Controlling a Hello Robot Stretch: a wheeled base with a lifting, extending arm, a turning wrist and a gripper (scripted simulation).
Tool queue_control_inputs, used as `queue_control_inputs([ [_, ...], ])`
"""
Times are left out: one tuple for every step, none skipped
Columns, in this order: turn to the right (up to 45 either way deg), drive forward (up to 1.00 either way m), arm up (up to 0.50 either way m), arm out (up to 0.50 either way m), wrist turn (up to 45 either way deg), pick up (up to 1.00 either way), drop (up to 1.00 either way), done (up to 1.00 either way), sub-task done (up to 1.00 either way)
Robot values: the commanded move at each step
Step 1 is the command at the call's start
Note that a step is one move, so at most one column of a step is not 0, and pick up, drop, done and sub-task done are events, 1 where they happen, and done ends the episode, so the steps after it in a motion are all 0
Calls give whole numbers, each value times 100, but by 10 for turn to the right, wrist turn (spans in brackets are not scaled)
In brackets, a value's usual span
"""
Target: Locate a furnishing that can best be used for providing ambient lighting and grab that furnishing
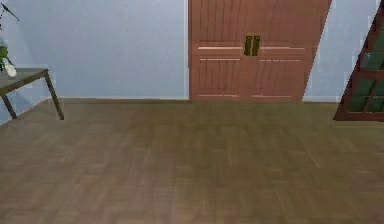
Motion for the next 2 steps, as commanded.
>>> queue_control_inputs([
  [-420, 0, 0, 0, 0, 0, 0, 0, 0],
  [0, 100, 0, 0, 0, 0, 0, 0, 0],
])
